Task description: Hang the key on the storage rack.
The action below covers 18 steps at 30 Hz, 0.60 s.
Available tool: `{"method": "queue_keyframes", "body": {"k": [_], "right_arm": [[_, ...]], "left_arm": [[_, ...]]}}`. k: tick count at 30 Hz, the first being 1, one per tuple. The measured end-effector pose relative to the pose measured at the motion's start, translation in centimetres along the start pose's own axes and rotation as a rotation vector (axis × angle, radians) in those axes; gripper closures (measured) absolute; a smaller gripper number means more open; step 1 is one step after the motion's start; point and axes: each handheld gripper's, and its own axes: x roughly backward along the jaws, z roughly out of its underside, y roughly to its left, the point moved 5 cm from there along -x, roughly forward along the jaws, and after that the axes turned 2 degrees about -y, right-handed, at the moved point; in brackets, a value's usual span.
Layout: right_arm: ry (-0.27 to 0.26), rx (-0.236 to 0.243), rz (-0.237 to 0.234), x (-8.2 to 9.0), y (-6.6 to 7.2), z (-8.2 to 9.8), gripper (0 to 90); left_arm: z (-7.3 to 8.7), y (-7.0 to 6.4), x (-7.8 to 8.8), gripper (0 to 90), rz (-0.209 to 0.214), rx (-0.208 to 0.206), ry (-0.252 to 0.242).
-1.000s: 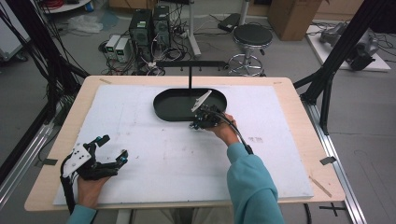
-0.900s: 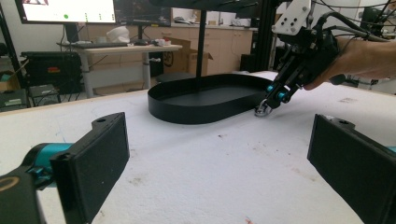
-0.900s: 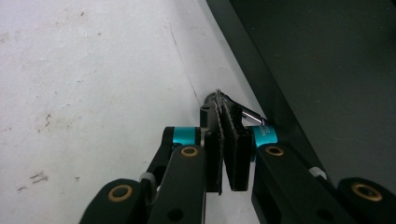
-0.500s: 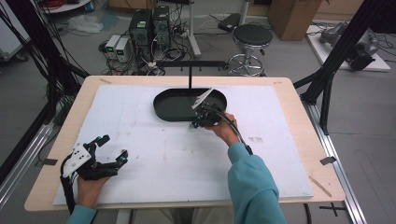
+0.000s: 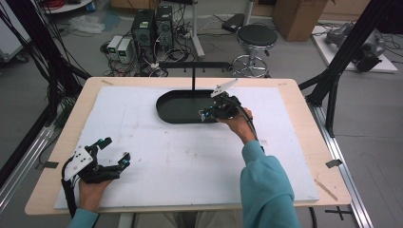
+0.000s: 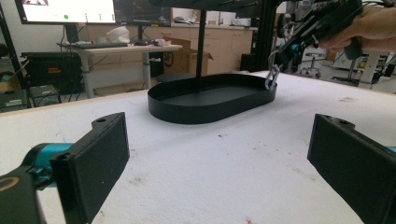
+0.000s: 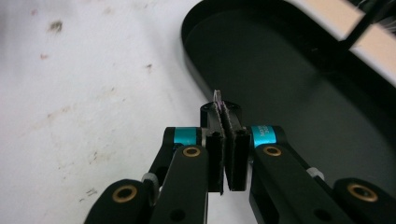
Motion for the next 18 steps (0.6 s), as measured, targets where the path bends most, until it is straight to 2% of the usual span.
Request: {"method": "queue_keyframes", "body": {"k": [5,14,16,17,18], "right_arm": [[-0.063,-0.027,0.016,2.3,-0.9,-0.8,89.4],[-0.119,-0.008,0.054,4.9,-2.0,-2.8,89.4],[-0.133,-0.008,0.065,5.6,-2.4,-3.2,89.4],[-0.132,-0.024,0.071,5.9,-2.6,-3.3,89.4],[-0.144,-0.007,0.076,6.2,-2.9,-3.6,89.4]], "left_arm": [[0.0,0.0,0.0,6.0,-0.001,-0.003,0.001],[0.0,0.0,0.0,6.0,-0.003,-0.004,0.001],[0.0,0.0,0.0,6.0,-0.003,-0.004,0.002],[0.0,0.0,0.0,6.0,-0.004,-0.004,0.001],[0.0,0.0,0.0,6.0,-0.004,-0.004,0.002]]}}
